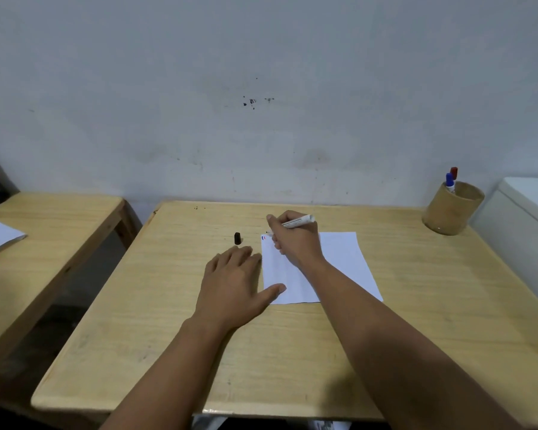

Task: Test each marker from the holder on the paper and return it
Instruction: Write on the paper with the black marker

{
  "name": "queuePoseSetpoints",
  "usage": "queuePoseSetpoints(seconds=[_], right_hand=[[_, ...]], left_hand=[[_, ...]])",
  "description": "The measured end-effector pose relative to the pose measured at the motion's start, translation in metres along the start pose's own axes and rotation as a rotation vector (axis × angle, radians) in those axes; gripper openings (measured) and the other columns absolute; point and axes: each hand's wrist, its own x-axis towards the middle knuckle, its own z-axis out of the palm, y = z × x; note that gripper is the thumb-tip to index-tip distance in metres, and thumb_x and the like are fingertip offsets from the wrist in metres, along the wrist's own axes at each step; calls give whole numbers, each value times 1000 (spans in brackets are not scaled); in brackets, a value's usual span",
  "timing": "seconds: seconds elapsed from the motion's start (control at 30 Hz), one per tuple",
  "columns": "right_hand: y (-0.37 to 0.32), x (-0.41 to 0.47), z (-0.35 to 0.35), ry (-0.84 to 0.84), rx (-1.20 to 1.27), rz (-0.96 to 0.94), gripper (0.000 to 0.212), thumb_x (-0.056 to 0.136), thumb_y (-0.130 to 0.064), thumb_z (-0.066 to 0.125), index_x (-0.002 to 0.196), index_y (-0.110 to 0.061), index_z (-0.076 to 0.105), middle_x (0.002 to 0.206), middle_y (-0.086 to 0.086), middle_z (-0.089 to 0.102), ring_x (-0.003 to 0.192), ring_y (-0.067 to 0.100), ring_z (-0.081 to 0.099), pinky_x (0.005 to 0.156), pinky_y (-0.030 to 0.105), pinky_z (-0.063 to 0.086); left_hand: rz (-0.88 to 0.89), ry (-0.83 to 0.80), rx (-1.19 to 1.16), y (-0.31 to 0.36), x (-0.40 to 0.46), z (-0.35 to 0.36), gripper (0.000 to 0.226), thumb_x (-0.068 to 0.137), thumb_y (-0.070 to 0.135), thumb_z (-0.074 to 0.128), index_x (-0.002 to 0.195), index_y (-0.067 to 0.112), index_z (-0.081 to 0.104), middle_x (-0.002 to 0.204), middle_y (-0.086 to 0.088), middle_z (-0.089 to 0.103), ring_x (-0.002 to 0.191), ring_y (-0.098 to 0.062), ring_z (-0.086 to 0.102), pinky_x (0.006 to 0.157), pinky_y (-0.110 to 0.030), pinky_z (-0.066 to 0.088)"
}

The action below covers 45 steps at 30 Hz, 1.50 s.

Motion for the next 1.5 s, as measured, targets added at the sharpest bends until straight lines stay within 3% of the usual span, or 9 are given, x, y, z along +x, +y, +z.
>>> queuePoseSetpoints(seconds=[0.23, 0.53, 0.83, 1.0, 1.13, 1.23, 1.33, 1.4, 1.5], right_hand=[[6, 1, 0, 7, -69, -18, 32, 87, -30, 70, 71, -6, 56, 80, 24, 75, 54, 19, 67, 56, 32, 54], [6, -3, 0, -10, -172, -77, 27, 79, -40, 68, 61, -20, 63, 70, 10, 76, 56, 18, 73, 70, 53, 66], [4, -3, -1, 2, -155, -62, 28, 81, -32, 67, 61, -13, 59, 65, 12, 73, 62, 32, 75, 66, 51, 65], [1, -3, 0, -18, -49, -18, 37, 81, -48, 79, 69, -17, 64, 66, 12, 72, 52, 19, 62, 58, 35, 52], [-14, -7, -5, -100, -7, -16, 53, 81, -54, 87, 75, -8, 60, 68, 18, 64, 53, 16, 56, 54, 30, 44], [-28, -16, -20, -104, -25, -73, 50, 86, -41, 87, 78, -3, 57, 66, 7, 56, 52, 15, 50, 49, 24, 40], [-42, -22, -44, -159, -75, -139, 9, 92, -14, 80, 94, -11, 72, 78, 13, 75, 61, 19, 68, 58, 33, 53], [-53, -24, -60, -208, -58, -137, 27, 99, 3, 62, 112, -16, 74, 97, 17, 81, 72, 22, 76, 68, 39, 60], [-75, -37, -85, -186, 82, -68, 40, 104, 6, 44, 118, -17, 75, 97, 6, 81, 72, 18, 78, 72, 35, 64]], left_hand=[[-151, -116, 33, -1, -6, -1, 105, 76, 94, 30, 153, 25, 42, 168, 1, 29, 157, -23, 16, 125, -56, 11], [-164, -152, 25, 3, -5, -5, 106, 77, 93, 31, 157, 25, 37, 170, 1, 24, 159, -22, 11, 126, -55, 7], [-165, -143, 8, 4, -6, -6, 105, 75, 94, 33, 154, 25, 41, 168, 0, 29, 157, -22, 16, 125, -55, 10], [-290, 135, -231, -7, 16, -11, 70, 88, 69, 55, 144, 28, 48, 144, 1, 47, 125, -23, 56, 99, -48, 47], [-303, 80, -184, -27, 47, -8, 43, 96, 43, 60, 135, 26, 63, 130, -1, 62, 113, -25, 63, 85, -43, 53], [-294, 97, -163, -27, 57, -4, 29, 99, 36, 58, 120, 24, 73, 113, 2, 69, 103, -24, 64, 77, -39, 54], [-366, 87, -256, -22, 63, -7, 25, 99, 27, 58, 118, 24, 74, 116, 4, 73, 107, -23, 67, 82, -37, 55], [-431, 73, -374, -17, 67, -14, 26, 97, 22, 59, 118, 25, 74, 116, 5, 75, 106, -22, 68, 85, -36, 54], [-498, 88, -617, 0, 80, -37, 23, 92, 16, 65, 112, 20, 76, 100, 5, 79, 101, -20, 72, 83, -33, 53]])
